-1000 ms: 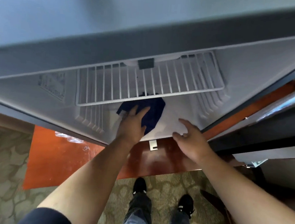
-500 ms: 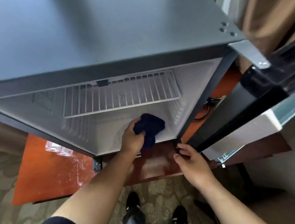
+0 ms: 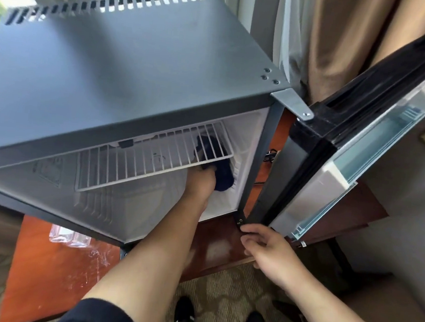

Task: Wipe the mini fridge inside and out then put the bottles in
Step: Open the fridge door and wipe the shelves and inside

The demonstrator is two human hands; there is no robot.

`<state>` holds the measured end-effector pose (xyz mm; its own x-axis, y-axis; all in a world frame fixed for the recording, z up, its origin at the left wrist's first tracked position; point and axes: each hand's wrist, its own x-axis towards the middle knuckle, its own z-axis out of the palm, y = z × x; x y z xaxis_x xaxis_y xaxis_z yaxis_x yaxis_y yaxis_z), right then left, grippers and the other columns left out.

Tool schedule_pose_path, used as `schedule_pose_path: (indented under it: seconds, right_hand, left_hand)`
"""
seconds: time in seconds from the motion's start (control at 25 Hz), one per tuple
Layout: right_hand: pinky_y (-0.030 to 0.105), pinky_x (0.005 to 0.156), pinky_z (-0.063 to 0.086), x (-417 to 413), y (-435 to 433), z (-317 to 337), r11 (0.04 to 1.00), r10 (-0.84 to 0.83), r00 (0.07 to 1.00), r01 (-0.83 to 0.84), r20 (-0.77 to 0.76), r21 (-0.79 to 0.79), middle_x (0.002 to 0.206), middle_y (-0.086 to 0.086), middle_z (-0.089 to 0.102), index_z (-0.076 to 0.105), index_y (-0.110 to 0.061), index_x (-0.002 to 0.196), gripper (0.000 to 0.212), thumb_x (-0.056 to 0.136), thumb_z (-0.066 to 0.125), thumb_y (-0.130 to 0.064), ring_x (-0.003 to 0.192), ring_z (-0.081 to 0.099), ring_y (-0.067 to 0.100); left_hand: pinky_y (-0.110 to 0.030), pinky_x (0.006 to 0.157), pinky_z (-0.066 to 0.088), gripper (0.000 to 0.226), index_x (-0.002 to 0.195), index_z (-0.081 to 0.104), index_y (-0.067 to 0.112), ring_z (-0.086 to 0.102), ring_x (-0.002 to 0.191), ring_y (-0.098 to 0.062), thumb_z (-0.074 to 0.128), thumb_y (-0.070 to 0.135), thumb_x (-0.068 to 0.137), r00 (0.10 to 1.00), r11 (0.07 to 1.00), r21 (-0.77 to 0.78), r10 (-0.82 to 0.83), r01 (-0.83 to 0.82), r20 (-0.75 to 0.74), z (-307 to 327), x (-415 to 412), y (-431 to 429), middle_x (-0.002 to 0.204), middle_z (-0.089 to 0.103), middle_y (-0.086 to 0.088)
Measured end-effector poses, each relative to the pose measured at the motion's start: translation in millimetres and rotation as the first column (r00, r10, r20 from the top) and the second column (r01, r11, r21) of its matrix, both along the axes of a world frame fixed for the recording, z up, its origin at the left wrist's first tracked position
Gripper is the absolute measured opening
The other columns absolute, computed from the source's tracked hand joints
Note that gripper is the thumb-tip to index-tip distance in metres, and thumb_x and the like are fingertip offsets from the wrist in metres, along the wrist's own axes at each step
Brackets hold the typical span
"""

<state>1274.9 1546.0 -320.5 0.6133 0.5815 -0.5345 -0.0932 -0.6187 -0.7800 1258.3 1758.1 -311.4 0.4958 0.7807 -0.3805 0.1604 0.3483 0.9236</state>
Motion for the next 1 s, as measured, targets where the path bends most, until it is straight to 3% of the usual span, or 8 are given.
schedule_pose_path:
  seconds: [0.08,0.2,0.32,0.44,0.56,0.64,0.8,1.0]
  right_hand:
    - [0.031,0.082,0.053,0,1,1,1.0,-0.016,1.0,0.016,-0.026,-0.009,0.097,-0.007,0.076,0.069,-0.035,0.11,0.019,0.096,0.064,-0.023,0.094,0.072,0.015]
    - [0.027,0.072,0.05,-1,11,4,1.0,-0.021,0.998,0.021,-0.051,-0.014,0.097,-0.005,0.076,0.068,-0.03,0.114,0.019,0.098,0.063,-0.023,0.092,0.073,0.02]
    - [0.02,0.06,0.049,-5,27,9,1.0,-0.012,0.997,0.011,-0.076,-0.002,0.094,-0.004,0.072,0.065,-0.027,0.116,0.018,0.099,0.062,-0.022,0.088,0.072,0.019]
    - [0.017,0.05,0.049,-9,38,14,1.0,-0.005,0.994,0.006,-0.107,0.01,0.099,-0.004,0.07,0.06,-0.029,0.122,0.023,0.1,0.061,-0.023,0.087,0.071,0.016]
    - [0.019,0.052,0.051,-11,38,17,1.0,-0.009,0.994,0.012,-0.108,0.026,0.101,-0.005,0.07,0.061,-0.029,0.123,0.024,0.099,0.062,-0.023,0.088,0.072,0.017]
    - [0.02,0.057,0.052,-12,33,18,0.999,-0.013,0.995,0.017,-0.102,0.037,0.1,-0.006,0.071,0.064,-0.028,0.121,0.023,0.098,0.063,-0.024,0.091,0.073,0.019]
    - [0.023,0.069,0.051,-11,12,16,1.0,0.006,0.999,-0.006,-0.046,0.01,0.098,-0.006,0.074,0.068,-0.033,0.111,0.017,0.097,0.064,-0.025,0.089,0.074,0.016]
    - [0.009,0.053,0.045,-6,-21,9,0.998,-0.064,0.995,0.062,-0.073,-0.017,0.096,0.004,0.075,0.071,-0.027,0.109,0.015,0.097,0.065,-0.019,0.066,0.068,0.002]
  left_hand:
    - [-0.048,0.102,0.055,0.047,0.109,0.064,0.037,0.068,0.115,-0.03,0.049,-0.006,0.097,0.997,0.996,0.057,-0.063,0.066,-0.041,-3,-12,-8,0.106,0.071,0.004]
    - [-0.042,0.11,0.05,0.06,0.134,0.058,0.036,0.065,0.122,-0.02,0.051,-0.009,0.096,0.972,0.966,0.112,-0.231,0.234,-0.037,-6,-38,-21,0.128,0.067,0.0]
    - [-0.044,0.111,0.049,0.062,0.127,0.058,0.049,0.063,0.125,-0.018,0.055,-0.006,0.097,0.95,0.949,0.05,-0.312,0.311,0.013,-7,-57,-27,0.135,0.064,0.002]
    - [-0.053,0.105,0.053,0.055,0.134,0.059,0.037,0.066,0.12,-0.024,0.052,-0.005,0.099,0.989,0.989,-0.039,-0.137,0.139,0.061,-5,-63,-22,0.129,0.069,0.0]
    - [-0.058,0.102,0.053,0.041,0.125,0.062,0.025,0.066,0.119,-0.035,0.055,-0.006,0.098,0.998,0.998,-0.036,0.052,-0.05,0.045,-2,-59,-1,0.123,0.07,-0.009]
    - [-0.057,0.103,0.053,0.044,0.134,0.059,0.023,0.065,0.119,-0.032,0.056,-0.005,0.099,0.987,0.985,-0.12,0.138,-0.128,0.082,1,-51,14,0.125,0.069,-0.008]
    - [-0.056,0.101,0.054,0.029,0.125,0.065,0.031,0.064,0.122,-0.034,0.057,0.012,0.104,0.98,0.985,-0.138,0.124,-0.103,0.158,13,-13,20,0.126,0.07,-0.009]
    - [-0.061,0.105,0.05,0.042,0.145,0.054,0.021,0.06,0.126,-0.039,0.049,0.005,0.106,0.976,0.977,-0.198,0.113,-0.076,0.186,5,13,8,0.134,0.065,-0.018]
